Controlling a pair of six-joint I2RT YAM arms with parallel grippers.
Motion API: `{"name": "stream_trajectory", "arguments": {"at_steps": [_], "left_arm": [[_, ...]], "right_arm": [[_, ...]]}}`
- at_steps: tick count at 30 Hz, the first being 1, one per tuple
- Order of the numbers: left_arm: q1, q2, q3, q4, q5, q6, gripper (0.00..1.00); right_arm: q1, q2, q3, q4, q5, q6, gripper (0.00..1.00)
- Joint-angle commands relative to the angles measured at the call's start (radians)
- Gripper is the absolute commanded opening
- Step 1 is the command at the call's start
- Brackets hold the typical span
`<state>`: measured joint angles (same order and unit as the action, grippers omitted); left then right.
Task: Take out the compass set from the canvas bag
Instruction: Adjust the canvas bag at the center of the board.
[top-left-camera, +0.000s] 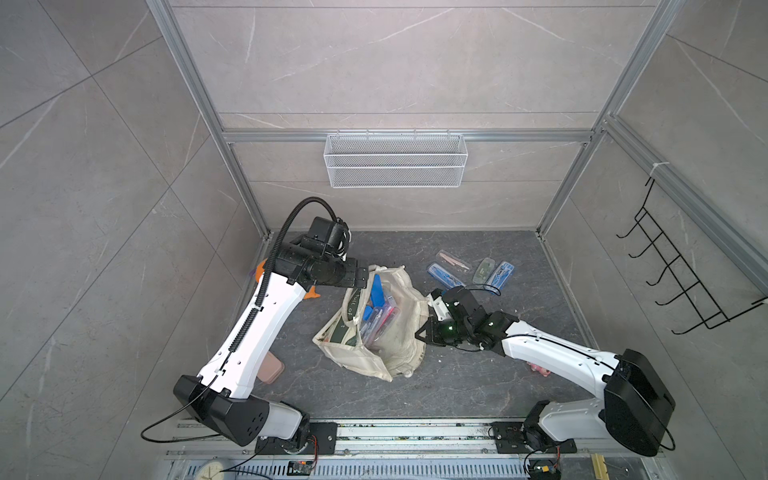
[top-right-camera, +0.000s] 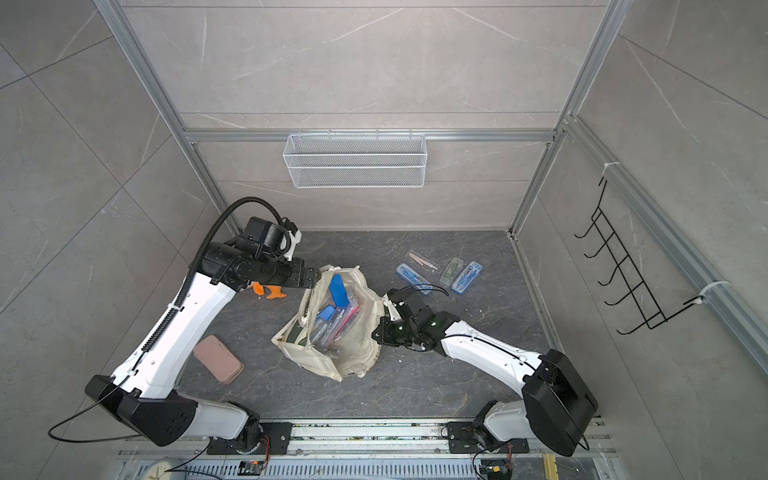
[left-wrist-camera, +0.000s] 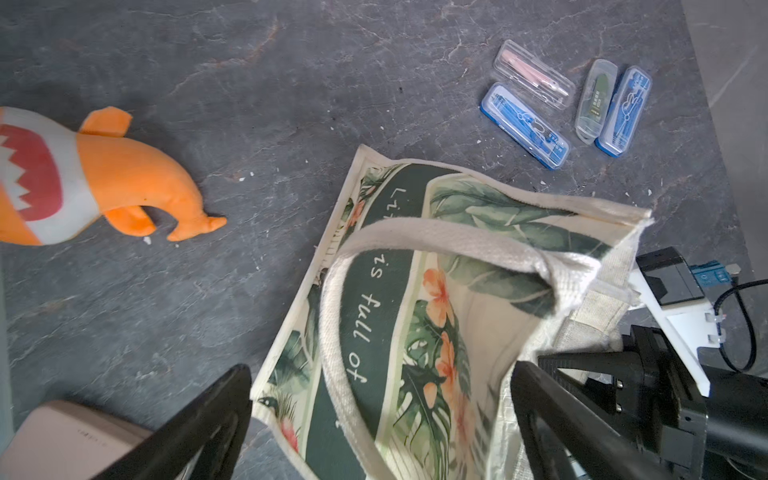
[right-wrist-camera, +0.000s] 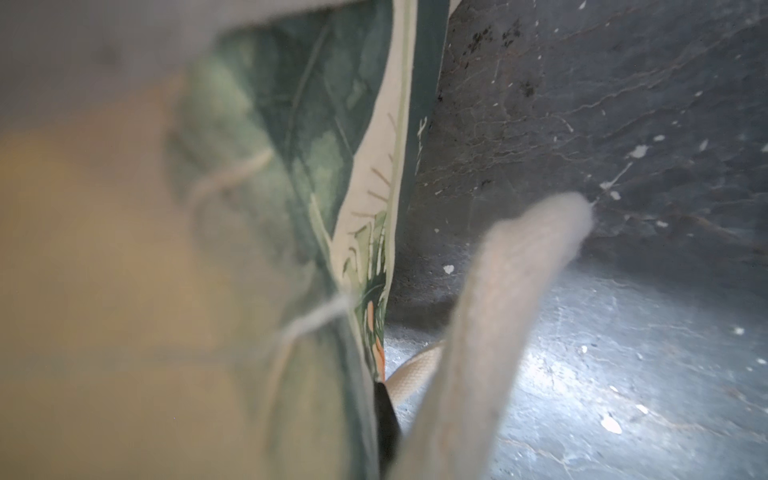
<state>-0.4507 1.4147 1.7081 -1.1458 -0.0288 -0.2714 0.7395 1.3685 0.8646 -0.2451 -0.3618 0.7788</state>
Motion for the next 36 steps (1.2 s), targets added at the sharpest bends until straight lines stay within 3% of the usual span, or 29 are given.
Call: {"name": "stream_trajectory", "arguments": {"at_steps": [1, 5, 10, 16, 22, 29, 31, 32, 34, 36], "left_arm": [[0.000, -0.030, 0.058, -0.117, -0.017, -0.045, 1.00], [0.000, -0.078, 0.053, -0.207, -0.003, -0.121, 0.94], [0.000, -0.207, -0.021, -0.249, -0.083, -0.213, 0.90], [-0.004, -0.256, -0.094, -0.252, 0.022, -0.300, 0.79], [-0.109, -0.259, -0.132, -0.244, 0.002, -0.405, 0.72], [-0.189, -0.192, -0.096, -0.253, -0.085, -0.419, 0.70], [-0.189, -0.200, -0.107, -0.221, -0.105, -0.402, 0.72], [-0.188, -0.210, -0.113, -0.206, -0.118, -0.393, 0.76], [-0.184, -0.230, -0.123, -0.170, -0.137, -0.359, 0.95], [-0.180, -0.234, -0.114, -0.152, -0.148, -0.340, 0.99]], "right_arm": [[0.008, -0.021, 0.047, -0.005, 0.023, 0.012, 0.09], [0.013, -0.018, 0.068, -0.023, 0.030, 0.011, 0.09], [0.014, -0.013, 0.090, -0.050, 0.042, 0.002, 0.10], [0.015, -0.016, 0.089, -0.047, 0.051, 0.013, 0.10], [0.015, -0.014, 0.097, -0.051, 0.048, 0.009, 0.10], [0.017, -0.043, 0.080, -0.056, 0.052, 0.004, 0.12], [0.017, -0.043, 0.079, -0.068, 0.049, -0.003, 0.12], [0.017, -0.044, 0.082, -0.075, 0.048, -0.009, 0.13], [0.017, -0.043, 0.089, -0.090, 0.047, -0.017, 0.13], [0.017, -0.045, 0.094, -0.097, 0.049, -0.019, 0.13]]}}
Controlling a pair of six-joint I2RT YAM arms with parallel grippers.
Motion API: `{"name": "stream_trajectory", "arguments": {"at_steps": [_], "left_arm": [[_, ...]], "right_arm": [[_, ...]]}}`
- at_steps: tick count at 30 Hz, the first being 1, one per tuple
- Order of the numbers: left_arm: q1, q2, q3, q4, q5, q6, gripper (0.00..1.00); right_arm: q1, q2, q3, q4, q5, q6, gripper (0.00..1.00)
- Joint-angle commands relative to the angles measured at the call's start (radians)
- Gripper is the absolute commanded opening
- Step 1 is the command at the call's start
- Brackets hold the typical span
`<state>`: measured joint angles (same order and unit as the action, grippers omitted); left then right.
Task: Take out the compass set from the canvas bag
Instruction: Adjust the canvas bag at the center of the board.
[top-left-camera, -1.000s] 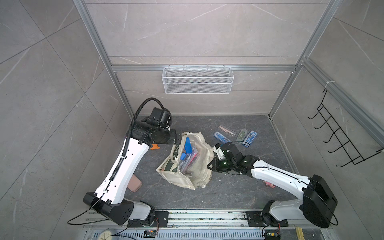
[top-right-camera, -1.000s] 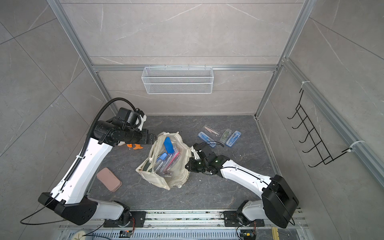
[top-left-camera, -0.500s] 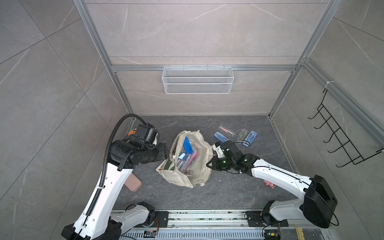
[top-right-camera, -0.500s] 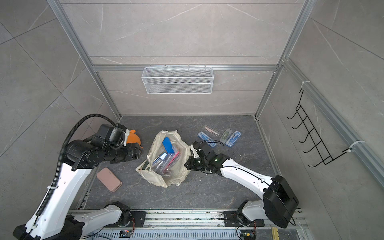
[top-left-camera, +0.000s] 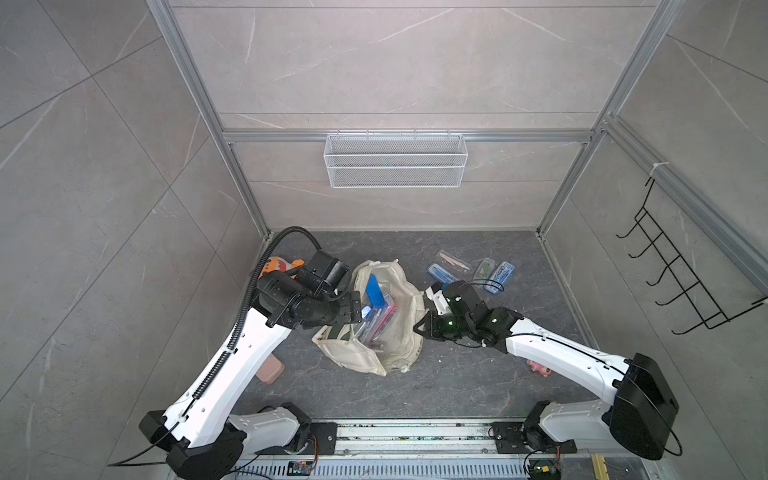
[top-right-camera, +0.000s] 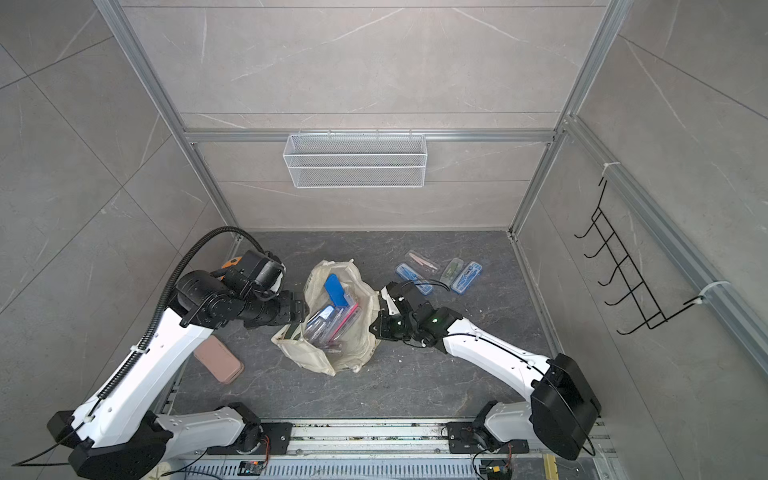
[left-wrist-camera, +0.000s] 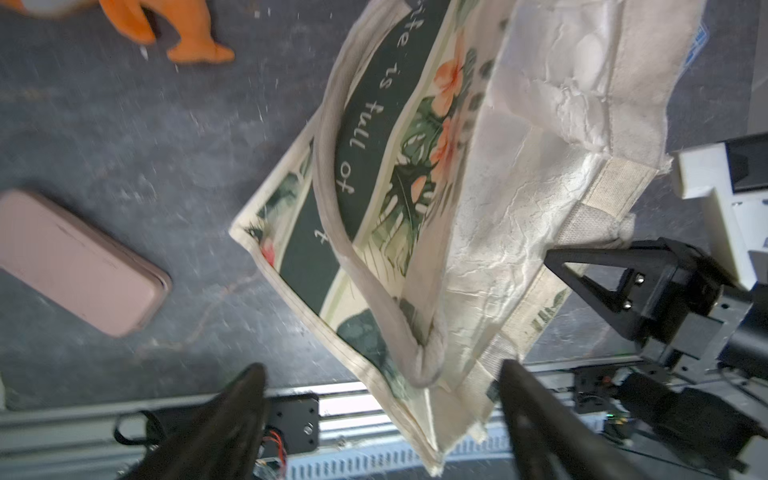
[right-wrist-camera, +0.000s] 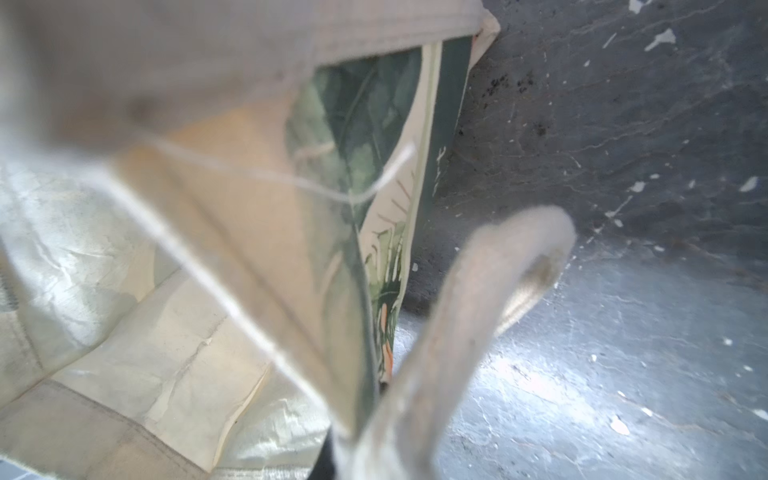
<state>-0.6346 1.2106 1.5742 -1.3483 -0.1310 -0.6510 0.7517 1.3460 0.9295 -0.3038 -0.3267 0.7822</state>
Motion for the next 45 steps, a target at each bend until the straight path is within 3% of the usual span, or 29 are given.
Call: {"name": "stream_trajectory", "arguments": {"at_steps": [1, 5, 9, 14, 18, 27, 35, 37, 39, 42, 43, 45], "left_arm": [[0.005, -0.026, 0.028, 0.055, -0.051, 0.047, 0.99], [0.010, 0.005, 0.074, 0.023, -0.101, 0.030, 0.99], [0.012, 0.011, 0.119, -0.006, -0.031, 0.094, 0.90], [0.010, 0.013, 0.129, -0.068, 0.057, 0.088, 0.85], [0.003, 0.037, 0.069, -0.110, 0.057, 0.063, 0.81], [-0.006, 0.100, -0.009, 0.005, 0.139, 0.034, 0.76], [-0.005, 0.214, -0.039, 0.024, 0.040, 0.073, 0.69], [-0.005, 0.233, -0.039, 0.018, 0.030, 0.083, 0.56], [-0.006, 0.241, -0.037, 0.013, 0.024, 0.090, 0.33], [-0.005, 0.231, -0.022, -0.003, 0.000, 0.101, 0.06], [-0.006, 0.225, -0.020, -0.005, -0.004, 0.104, 0.01], [-0.005, 0.215, -0.019, 0.003, 0.008, 0.111, 0.00]], "right_arm": [[0.005, -0.024, 0.030, -0.036, 0.017, -0.021, 0.13], [0.005, -0.026, 0.024, -0.023, 0.028, -0.005, 0.14], [0.005, -0.023, 0.014, -0.008, 0.031, 0.010, 0.14], [0.005, -0.029, 0.008, -0.007, 0.036, 0.012, 0.14], [0.005, -0.030, 0.005, -0.001, 0.032, 0.013, 0.15], [0.006, -0.023, 0.006, 0.007, 0.019, 0.011, 0.16], [0.014, -0.015, 0.000, 0.034, 0.014, 0.023, 0.15], [0.015, -0.015, -0.007, 0.045, 0.014, 0.033, 0.14], [0.017, -0.020, -0.015, 0.051, 0.020, 0.047, 0.13], [0.017, -0.046, -0.021, 0.019, 0.072, 0.070, 0.13], [0.017, -0.057, -0.020, -0.003, 0.095, 0.076, 0.15], [0.017, -0.088, -0.013, -0.059, 0.156, 0.083, 0.25]]}}
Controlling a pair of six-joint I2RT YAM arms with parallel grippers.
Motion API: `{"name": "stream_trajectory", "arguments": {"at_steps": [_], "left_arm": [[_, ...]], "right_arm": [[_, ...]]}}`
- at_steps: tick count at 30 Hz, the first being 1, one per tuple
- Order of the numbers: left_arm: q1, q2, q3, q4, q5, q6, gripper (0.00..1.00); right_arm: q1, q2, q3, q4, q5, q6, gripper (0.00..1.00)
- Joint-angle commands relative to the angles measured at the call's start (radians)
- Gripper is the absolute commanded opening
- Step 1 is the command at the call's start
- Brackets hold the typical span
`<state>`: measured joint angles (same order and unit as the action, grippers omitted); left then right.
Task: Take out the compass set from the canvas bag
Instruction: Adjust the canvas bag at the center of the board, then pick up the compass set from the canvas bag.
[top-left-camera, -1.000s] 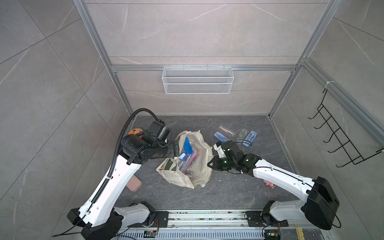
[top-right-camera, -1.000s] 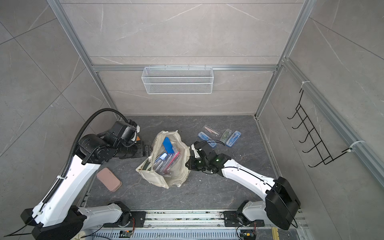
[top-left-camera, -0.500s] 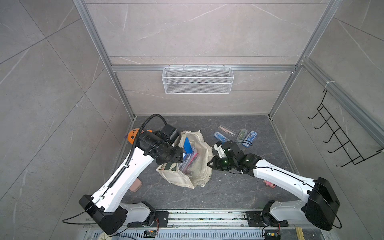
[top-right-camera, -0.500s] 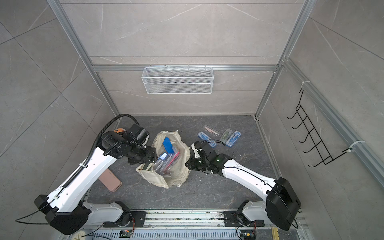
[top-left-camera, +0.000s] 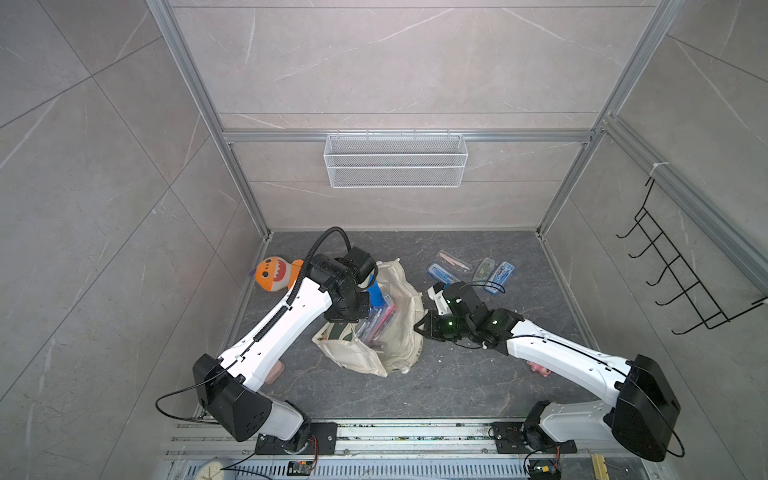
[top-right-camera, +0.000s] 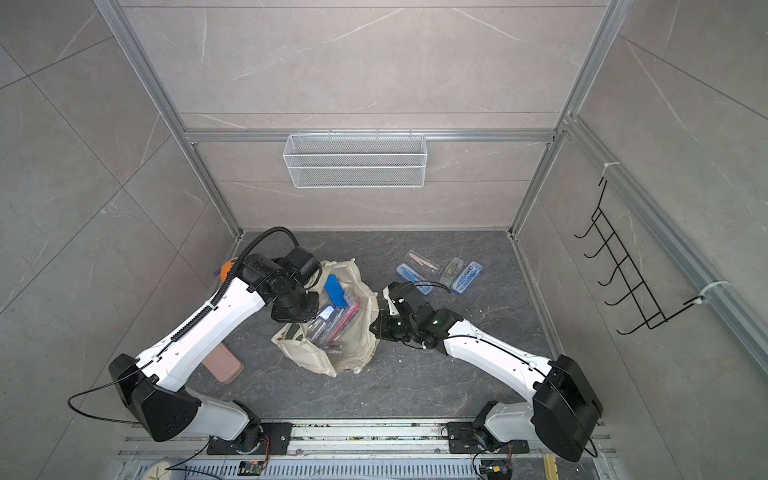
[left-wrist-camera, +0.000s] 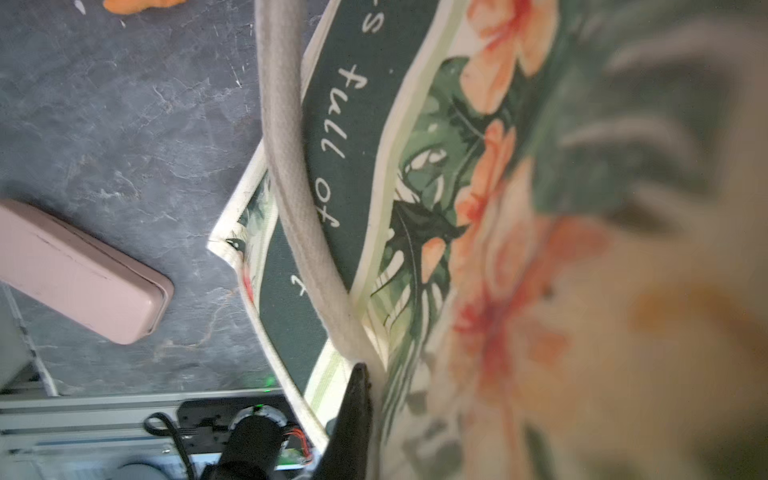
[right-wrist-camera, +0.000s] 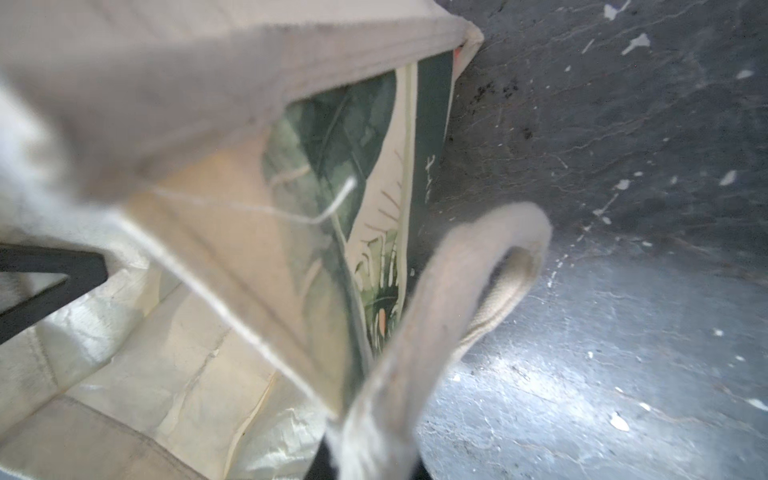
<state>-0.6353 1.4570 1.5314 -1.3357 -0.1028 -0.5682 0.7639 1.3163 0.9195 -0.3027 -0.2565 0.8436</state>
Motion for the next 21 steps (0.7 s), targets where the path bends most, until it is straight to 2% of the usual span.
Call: {"name": "stream_trajectory", "arguments": {"at_steps": [1, 3, 5, 7, 10, 16, 19, 21], "left_arm": [[-0.004, -0.033, 0.022, -0.003, -0.011, 0.034, 0.00], [-0.004, -0.034, 0.017, 0.006, 0.002, 0.039, 0.00], [-0.004, -0.029, 0.017, 0.010, 0.007, 0.039, 0.00], [-0.004, -0.029, 0.019, 0.017, 0.016, 0.039, 0.00], [-0.003, -0.030, 0.026, 0.024, 0.018, 0.038, 0.00], [-0.003, -0.027, 0.031, 0.033, 0.023, 0.039, 0.00], [-0.003, -0.027, 0.033, 0.033, 0.023, 0.038, 0.00], [-0.003, -0.031, 0.027, 0.037, 0.028, 0.038, 0.00]], "right_arm": [[0.005, -0.075, 0.002, -0.086, 0.114, 0.022, 0.29], [0.006, -0.115, 0.020, -0.139, 0.165, 0.012, 0.37], [0.018, -0.153, 0.063, -0.201, 0.221, -0.014, 0.40], [0.048, -0.171, 0.119, -0.250, 0.267, -0.058, 0.40], [0.148, -0.149, 0.229, -0.288, 0.325, -0.148, 0.37], [0.288, 0.100, 0.422, -0.335, 0.351, -0.204, 0.23], [0.296, 0.210, 0.470, -0.319, 0.395, -0.199, 0.21], [0.295, 0.266, 0.493, -0.292, 0.424, -0.207, 0.24]]}}
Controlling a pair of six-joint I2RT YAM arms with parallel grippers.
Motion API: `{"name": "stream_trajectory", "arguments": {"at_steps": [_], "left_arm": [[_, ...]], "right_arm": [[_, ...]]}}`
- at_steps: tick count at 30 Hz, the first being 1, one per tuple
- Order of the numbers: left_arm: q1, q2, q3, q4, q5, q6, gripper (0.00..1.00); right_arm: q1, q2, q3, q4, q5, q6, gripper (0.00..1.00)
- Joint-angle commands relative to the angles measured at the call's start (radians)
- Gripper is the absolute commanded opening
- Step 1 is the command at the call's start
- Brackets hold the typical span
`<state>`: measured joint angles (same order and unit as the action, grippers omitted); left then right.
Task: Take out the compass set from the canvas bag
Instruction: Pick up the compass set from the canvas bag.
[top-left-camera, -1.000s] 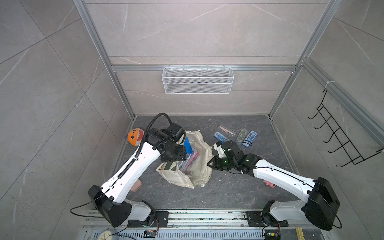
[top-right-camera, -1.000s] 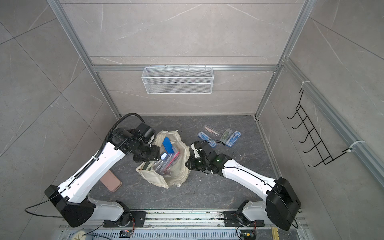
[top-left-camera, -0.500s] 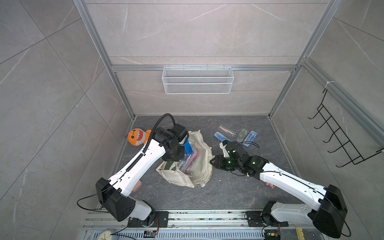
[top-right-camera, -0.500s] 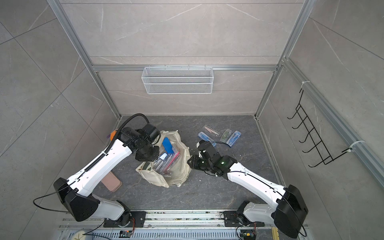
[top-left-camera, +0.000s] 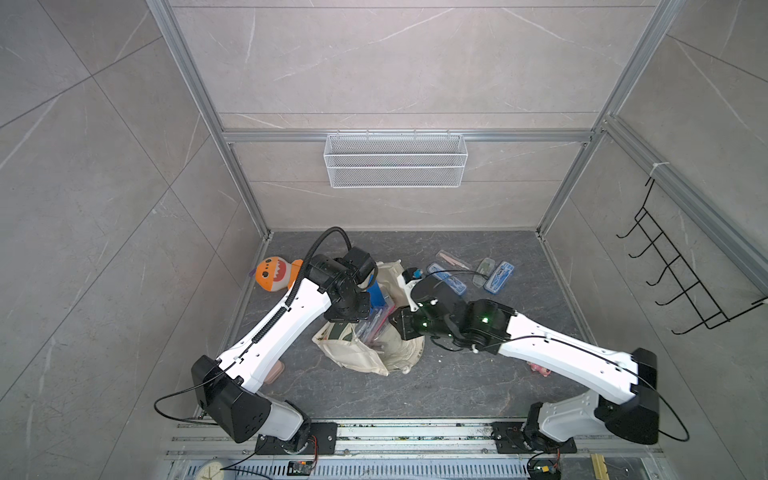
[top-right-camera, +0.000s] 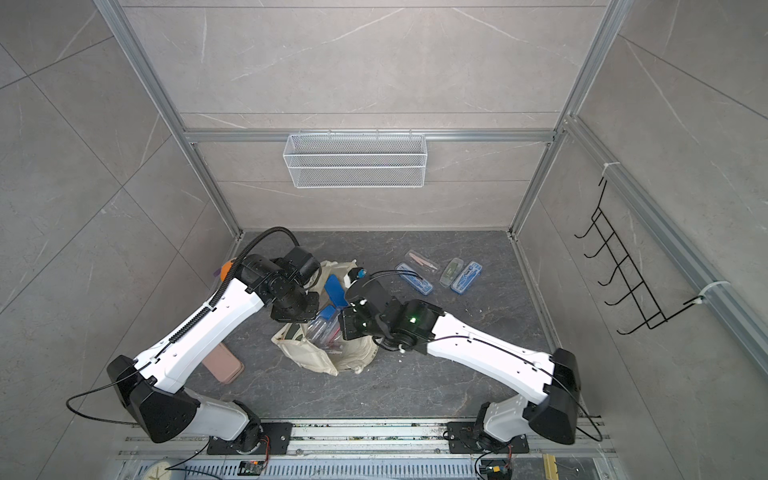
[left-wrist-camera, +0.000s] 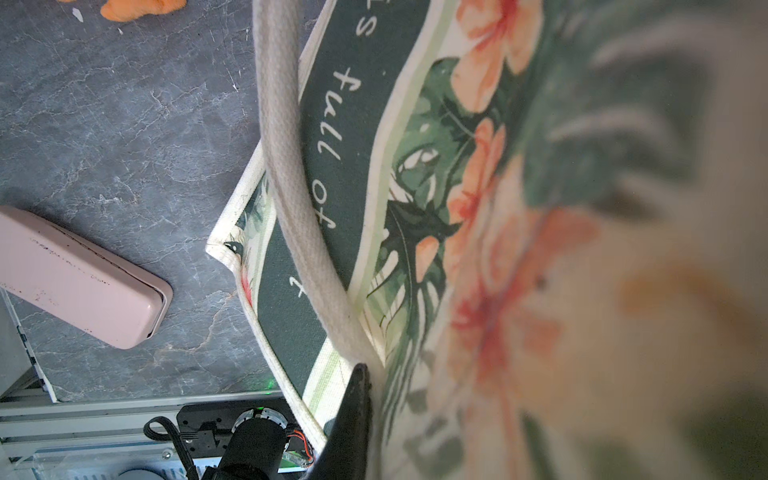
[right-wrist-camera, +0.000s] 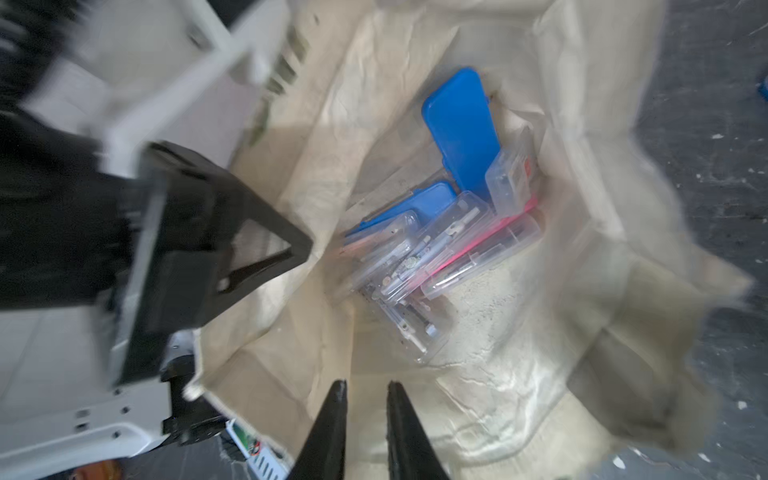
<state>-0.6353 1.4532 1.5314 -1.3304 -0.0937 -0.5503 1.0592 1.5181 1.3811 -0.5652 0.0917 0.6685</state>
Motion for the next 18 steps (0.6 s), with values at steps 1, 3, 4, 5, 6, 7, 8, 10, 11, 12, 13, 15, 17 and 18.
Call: {"name": "stream_trajectory", "arguments": {"at_steps": [1, 3, 4, 5, 6, 7, 8, 10, 11, 12, 13, 15, 17, 18], "left_arm": [[-0.003, -0.029, 0.021, 0.036, 0.022, 0.021, 0.00], [-0.003, -0.031, 0.014, 0.043, 0.031, 0.025, 0.00], [-0.003, -0.029, 0.013, 0.043, 0.032, 0.029, 0.00], [-0.003, -0.028, 0.015, 0.043, 0.032, 0.033, 0.00], [-0.003, -0.027, 0.016, 0.042, 0.032, 0.036, 0.00], [-0.003, -0.027, 0.018, 0.043, 0.034, 0.039, 0.00], [-0.003, -0.027, 0.019, 0.043, 0.033, 0.041, 0.00], [-0.003, -0.027, 0.022, 0.043, 0.032, 0.047, 0.00], [-0.002, -0.026, 0.024, 0.043, 0.031, 0.050, 0.00], [-0.001, -0.025, 0.026, 0.042, 0.031, 0.052, 0.00], [-0.001, -0.025, 0.027, 0.042, 0.031, 0.055, 0.00], [-0.001, -0.024, 0.027, 0.042, 0.031, 0.059, 0.00], [-0.001, -0.024, 0.026, 0.043, 0.031, 0.061, 0.00], [-0.001, -0.022, 0.027, 0.043, 0.031, 0.064, 0.00]], "right_arm": [[-0.001, 0.096, 0.048, -0.021, 0.089, -0.049, 0.27], [-0.001, 0.152, 0.080, -0.010, 0.121, -0.079, 0.32], [-0.001, 0.183, 0.097, -0.011, 0.140, -0.090, 0.35], [-0.004, 0.206, 0.112, -0.010, 0.152, -0.104, 0.37], [-0.006, 0.232, 0.127, -0.014, 0.169, -0.116, 0.38], [-0.008, 0.251, 0.140, -0.017, 0.193, -0.126, 0.41], [-0.009, 0.269, 0.148, -0.023, 0.219, -0.133, 0.43], [-0.024, 0.298, 0.167, -0.034, 0.251, -0.140, 0.46], [-0.031, 0.306, 0.169, -0.033, 0.255, -0.145, 0.46], [-0.040, 0.315, 0.171, -0.036, 0.263, -0.146, 0.47], [-0.050, 0.326, 0.175, -0.040, 0.266, -0.148, 0.47], [-0.063, 0.343, 0.178, -0.038, 0.272, -0.153, 0.48], [-0.073, 0.364, 0.185, -0.034, 0.272, -0.163, 0.49], [-0.077, 0.378, 0.191, -0.037, 0.277, -0.169, 0.49]]}}
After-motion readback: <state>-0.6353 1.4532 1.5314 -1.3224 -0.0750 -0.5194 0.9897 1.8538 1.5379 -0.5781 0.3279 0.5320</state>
